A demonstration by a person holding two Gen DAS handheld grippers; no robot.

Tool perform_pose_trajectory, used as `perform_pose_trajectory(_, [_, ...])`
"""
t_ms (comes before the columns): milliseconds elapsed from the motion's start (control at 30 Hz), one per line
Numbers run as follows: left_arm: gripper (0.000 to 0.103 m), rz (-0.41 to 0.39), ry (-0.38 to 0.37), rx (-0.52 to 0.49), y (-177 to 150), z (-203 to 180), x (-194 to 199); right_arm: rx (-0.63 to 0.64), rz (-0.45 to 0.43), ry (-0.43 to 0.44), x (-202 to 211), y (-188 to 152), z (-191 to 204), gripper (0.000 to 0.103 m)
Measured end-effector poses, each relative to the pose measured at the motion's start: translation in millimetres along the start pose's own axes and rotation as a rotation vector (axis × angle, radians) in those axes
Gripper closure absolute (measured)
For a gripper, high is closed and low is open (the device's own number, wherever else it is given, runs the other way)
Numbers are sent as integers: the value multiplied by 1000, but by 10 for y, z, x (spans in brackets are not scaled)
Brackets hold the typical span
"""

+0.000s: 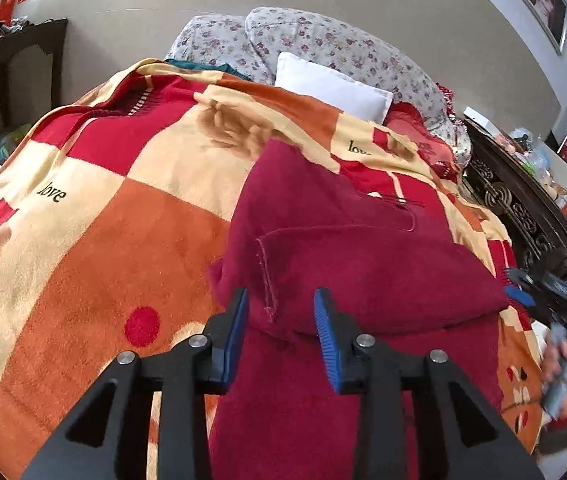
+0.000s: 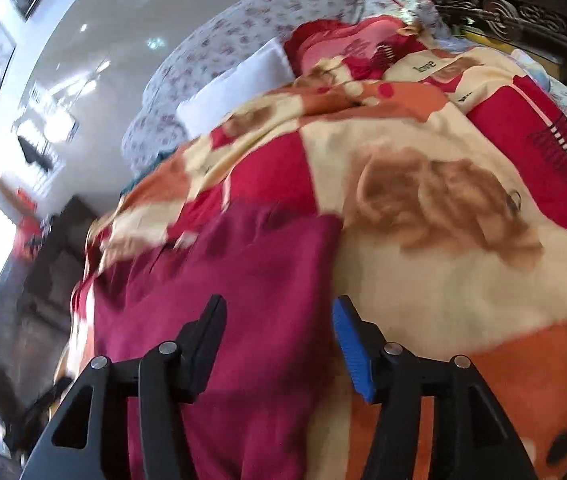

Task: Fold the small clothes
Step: 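Release the sweatshirt with both grippers and smooth the folded side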

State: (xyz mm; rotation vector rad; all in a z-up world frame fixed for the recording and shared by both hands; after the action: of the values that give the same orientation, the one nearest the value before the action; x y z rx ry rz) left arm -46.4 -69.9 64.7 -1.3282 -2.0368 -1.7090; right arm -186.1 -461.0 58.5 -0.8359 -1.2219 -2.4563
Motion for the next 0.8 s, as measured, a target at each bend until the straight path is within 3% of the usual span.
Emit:
perform_pose_trajectory(133, [64, 12, 18, 7, -14, 0, -72, -38, 11, 78, 153, -235, 101, 43])
perform_pose_trajectory(267, [54, 1, 49, 2, -8, 13, -113, -66, 57, 97, -50, -332, 147, 41])
perform_pose_trajectory(433, [53, 12, 48, 37, 15, 24, -171, -317, -31, 175, -272, -262, -125, 41])
perform_pose_trajectory(467, [53, 13, 46, 35, 21, 8, -179, -347, -50, 187, -279, -256, -170, 45])
perform_pose_trajectory(533, [52, 10, 45, 24, 36, -38, -191, -345, -87, 158, -266, -259, -253, 91])
perform_pose_trajectory(633, [45, 2, 44, 4, 35, -98, -220, -304, -75, 129, -264, -295, -309, 92])
perform_pose_trajectory(800, [45, 43, 59, -31, -47, -177, -383, -247, -87, 42, -196, -342, -337, 94])
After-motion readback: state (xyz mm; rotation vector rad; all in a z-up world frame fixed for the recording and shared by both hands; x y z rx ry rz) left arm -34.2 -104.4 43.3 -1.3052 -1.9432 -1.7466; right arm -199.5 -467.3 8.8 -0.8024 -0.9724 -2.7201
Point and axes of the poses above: each gripper's, at about its wrist camera, not at the fingertips, and x roughly against the way its jaws point, z to its left, y to its top, the point moved 1 cm from there along -x, roughly the way its jaws point, and after that the axes turned 4 degrees about -z, right-handed, at the moved point
